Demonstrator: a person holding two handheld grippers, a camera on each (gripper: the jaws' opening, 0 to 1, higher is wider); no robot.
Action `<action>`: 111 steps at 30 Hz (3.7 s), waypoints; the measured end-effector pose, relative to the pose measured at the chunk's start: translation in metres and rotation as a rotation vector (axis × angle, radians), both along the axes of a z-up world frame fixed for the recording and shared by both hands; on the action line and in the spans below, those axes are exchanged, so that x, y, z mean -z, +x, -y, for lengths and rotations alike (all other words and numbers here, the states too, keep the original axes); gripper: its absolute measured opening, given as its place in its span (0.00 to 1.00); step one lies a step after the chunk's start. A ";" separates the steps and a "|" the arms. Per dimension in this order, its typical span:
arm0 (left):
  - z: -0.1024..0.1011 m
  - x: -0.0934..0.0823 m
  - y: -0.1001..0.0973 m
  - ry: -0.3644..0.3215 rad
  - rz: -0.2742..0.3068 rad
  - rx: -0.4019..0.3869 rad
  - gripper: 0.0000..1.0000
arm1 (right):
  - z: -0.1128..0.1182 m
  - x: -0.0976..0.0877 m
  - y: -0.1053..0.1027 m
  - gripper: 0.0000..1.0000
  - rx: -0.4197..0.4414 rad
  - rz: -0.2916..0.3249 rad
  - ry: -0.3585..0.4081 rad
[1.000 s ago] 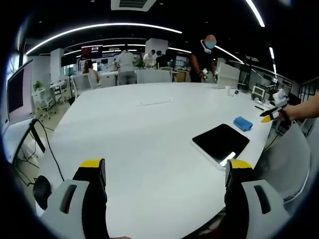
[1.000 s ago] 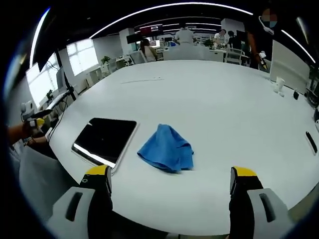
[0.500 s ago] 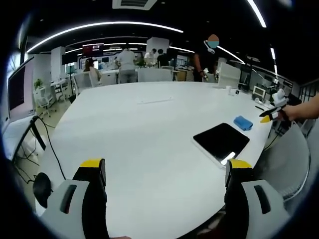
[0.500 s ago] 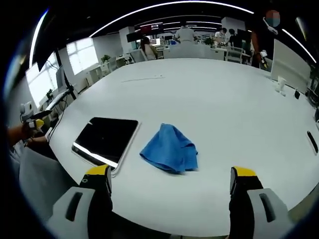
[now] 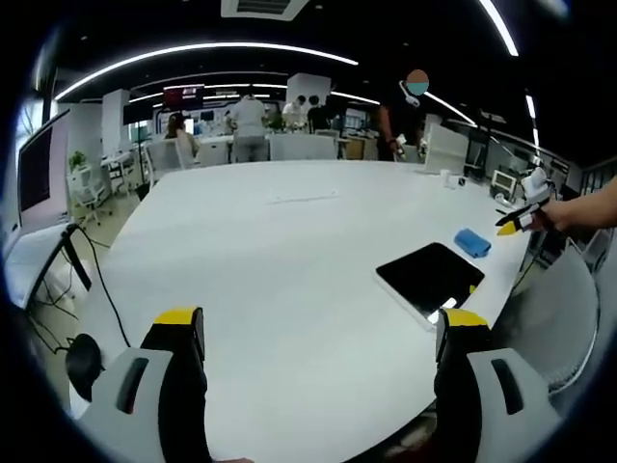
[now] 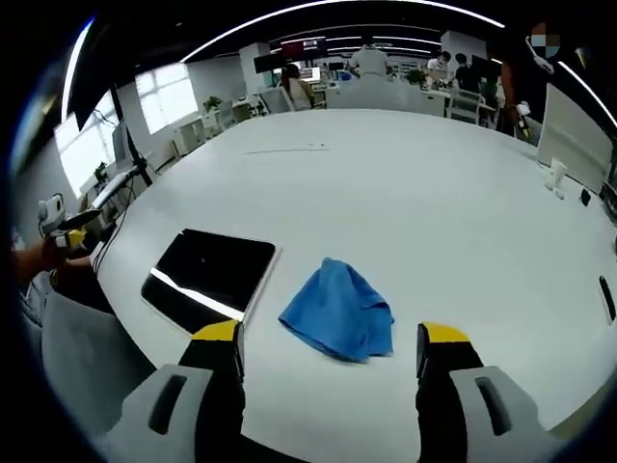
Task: Wipe the mirror surface with the cleaning cloth until all visible marks leave the cleaned area.
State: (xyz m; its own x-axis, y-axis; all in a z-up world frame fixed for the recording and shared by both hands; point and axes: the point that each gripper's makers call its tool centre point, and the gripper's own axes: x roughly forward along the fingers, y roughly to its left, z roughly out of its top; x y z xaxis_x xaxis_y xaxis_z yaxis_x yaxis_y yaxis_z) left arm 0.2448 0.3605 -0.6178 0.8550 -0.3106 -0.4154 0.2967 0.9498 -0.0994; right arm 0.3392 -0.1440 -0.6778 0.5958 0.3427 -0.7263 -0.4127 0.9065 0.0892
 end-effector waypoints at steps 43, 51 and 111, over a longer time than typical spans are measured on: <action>0.016 0.002 0.003 -0.001 -0.004 0.010 0.98 | -0.012 0.065 0.048 0.02 0.128 -0.171 -0.143; 0.022 0.003 0.010 0.003 -0.006 0.048 0.98 | -0.022 0.052 0.052 0.02 0.202 -0.216 -0.027; 0.023 0.024 0.007 -0.012 -0.056 0.067 0.99 | -0.242 0.059 0.052 0.01 -0.010 -0.336 0.023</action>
State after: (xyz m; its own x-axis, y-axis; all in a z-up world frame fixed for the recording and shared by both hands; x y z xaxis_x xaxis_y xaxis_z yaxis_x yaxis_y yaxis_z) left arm 0.2513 0.3375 -0.6417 0.8077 -0.3712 -0.4581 0.3530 0.9267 -0.1287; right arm 0.3914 0.0978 -0.7370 0.3210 0.3655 -0.8737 -0.3654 0.8989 0.2418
